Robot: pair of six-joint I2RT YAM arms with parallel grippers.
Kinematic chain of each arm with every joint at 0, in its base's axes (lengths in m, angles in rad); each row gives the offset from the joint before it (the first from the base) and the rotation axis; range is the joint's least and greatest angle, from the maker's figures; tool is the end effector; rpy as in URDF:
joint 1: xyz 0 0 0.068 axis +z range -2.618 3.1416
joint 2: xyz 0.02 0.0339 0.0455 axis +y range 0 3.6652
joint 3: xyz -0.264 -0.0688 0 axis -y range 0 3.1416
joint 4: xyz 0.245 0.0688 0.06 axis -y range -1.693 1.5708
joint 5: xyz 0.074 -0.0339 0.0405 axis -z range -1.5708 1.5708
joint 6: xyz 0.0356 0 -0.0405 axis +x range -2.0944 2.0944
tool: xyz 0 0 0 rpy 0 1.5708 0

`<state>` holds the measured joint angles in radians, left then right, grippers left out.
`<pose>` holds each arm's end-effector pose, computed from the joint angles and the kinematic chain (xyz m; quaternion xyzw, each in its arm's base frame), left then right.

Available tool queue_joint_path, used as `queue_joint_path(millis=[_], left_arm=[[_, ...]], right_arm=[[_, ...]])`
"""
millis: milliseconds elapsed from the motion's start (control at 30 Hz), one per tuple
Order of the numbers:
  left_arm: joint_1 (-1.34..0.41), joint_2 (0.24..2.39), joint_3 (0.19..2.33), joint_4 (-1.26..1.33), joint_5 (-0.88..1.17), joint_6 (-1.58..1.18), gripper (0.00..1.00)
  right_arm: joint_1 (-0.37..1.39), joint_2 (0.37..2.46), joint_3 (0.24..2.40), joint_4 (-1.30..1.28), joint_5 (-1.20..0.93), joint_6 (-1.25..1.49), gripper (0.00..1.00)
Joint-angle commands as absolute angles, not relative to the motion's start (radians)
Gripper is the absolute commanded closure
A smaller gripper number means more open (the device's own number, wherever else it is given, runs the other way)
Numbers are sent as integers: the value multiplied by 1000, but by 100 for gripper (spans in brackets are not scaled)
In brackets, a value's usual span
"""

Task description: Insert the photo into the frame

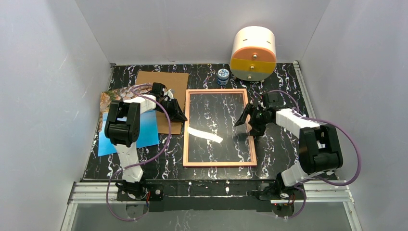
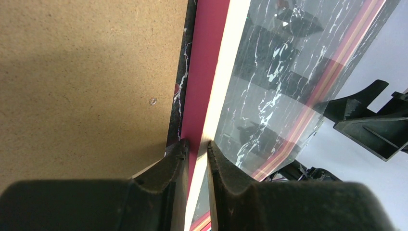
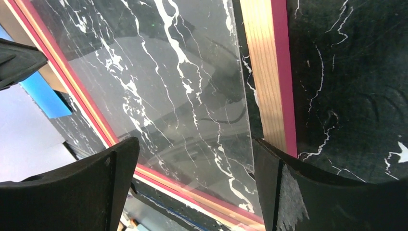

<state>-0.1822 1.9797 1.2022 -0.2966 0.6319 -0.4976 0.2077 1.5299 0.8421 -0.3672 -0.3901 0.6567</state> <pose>0.3803 -0.0915 0.1363 -0.0693 0.9219 -0.3618 0.1199 0.2803 0.0729 0.1751 0.1630 0.9358 0.2750 0.1487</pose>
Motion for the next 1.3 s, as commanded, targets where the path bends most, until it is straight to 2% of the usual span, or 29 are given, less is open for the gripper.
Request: queue_joint_path(millis=[0,267,400,567,767,1000,1067,1133,1267], left_arm=[[-196,2045,1167,-370,477,-451,87],[-196,2039,1182,-383,472,-448,86],[-196,2040,1189,-384,484,-449,84],[-196,2035,1197,-387,519,-454,82],[-206,2022,1199,-382,600,-464,80],[-241,1999,1214,-366,633,-487,79],[-240,1939,1243,-421,500,-475,75],[-239,1878,1280,-468,350,-455,66],[-227,1825,1386,-578,285,-403,51]], right_arm=[[214,1501,901,-445,-307,655,6],[214,1435,943,-568,-187,639,6],[214,1441,934,-546,-196,618,14],[227,1504,938,-539,-147,591,19],[241,1539,937,-531,-150,583,29],[241,1499,1006,-574,-62,596,29],[241,1482,1039,-591,-30,604,27],[242,1464,1067,-592,-37,608,26],[274,1465,1106,-527,-124,632,25]])
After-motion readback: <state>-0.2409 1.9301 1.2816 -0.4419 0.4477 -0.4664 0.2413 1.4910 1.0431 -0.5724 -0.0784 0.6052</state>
